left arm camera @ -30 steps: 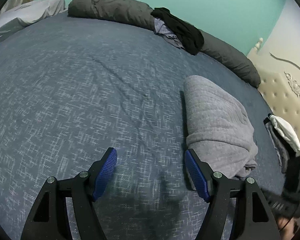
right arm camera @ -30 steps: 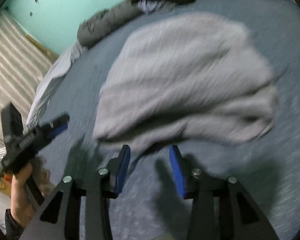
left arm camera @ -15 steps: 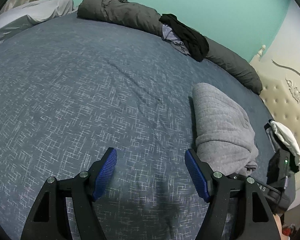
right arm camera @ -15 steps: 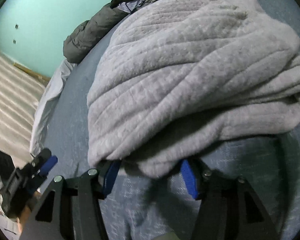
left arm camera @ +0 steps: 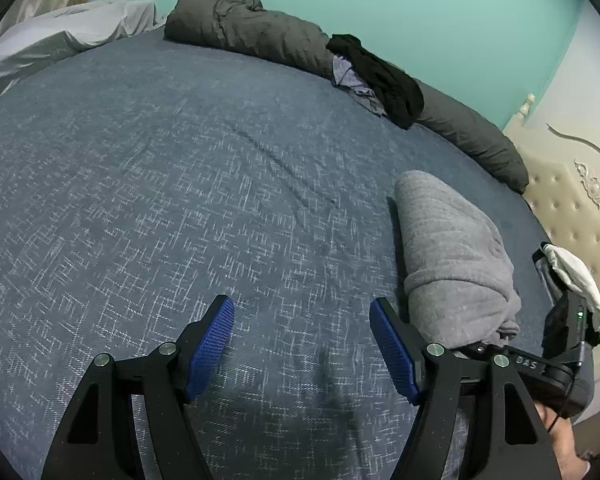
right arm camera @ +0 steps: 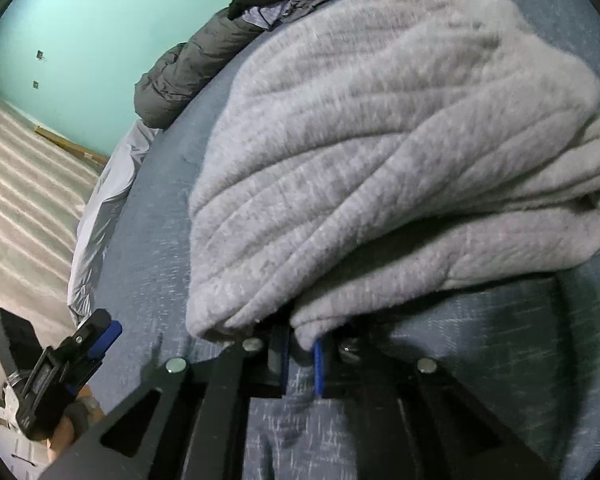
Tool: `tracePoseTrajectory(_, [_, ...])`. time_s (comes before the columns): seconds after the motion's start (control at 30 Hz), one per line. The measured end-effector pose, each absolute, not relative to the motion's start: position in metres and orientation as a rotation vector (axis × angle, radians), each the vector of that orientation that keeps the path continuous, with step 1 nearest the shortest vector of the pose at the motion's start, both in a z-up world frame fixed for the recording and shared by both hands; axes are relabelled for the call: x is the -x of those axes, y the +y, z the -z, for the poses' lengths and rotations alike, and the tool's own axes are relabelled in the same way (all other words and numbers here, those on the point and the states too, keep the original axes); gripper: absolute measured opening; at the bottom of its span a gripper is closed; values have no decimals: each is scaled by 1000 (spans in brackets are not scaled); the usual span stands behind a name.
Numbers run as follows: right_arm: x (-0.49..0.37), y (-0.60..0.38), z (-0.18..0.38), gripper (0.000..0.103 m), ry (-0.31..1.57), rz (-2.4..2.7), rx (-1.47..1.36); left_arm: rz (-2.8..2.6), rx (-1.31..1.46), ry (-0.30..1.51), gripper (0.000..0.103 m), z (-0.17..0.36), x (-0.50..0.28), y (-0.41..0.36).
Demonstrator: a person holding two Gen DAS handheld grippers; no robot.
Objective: Fold clothes
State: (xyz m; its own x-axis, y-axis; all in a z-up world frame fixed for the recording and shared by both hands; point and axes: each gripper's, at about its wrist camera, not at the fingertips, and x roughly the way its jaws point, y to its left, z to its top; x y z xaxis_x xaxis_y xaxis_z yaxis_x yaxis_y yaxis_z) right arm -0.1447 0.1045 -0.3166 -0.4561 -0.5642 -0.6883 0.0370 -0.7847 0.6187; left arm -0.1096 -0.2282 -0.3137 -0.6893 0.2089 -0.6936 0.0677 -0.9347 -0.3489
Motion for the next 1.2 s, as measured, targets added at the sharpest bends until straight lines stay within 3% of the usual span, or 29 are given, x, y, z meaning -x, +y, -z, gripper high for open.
tracePoseTrajectory(0.73, [84,237,276,6,-640,2340,-1450,-2723,1149,-474,74,303,94,-180])
tracePoseTrajectory(1.1, [82,314,280,7,-632,2379,-1536,-2596,1153,-285,74,309,92,-118])
tracePoseTrajectory(1.2, [81,318,280,14,-641,2390,-1548,-2552,1155,-231,74,312,92,-100])
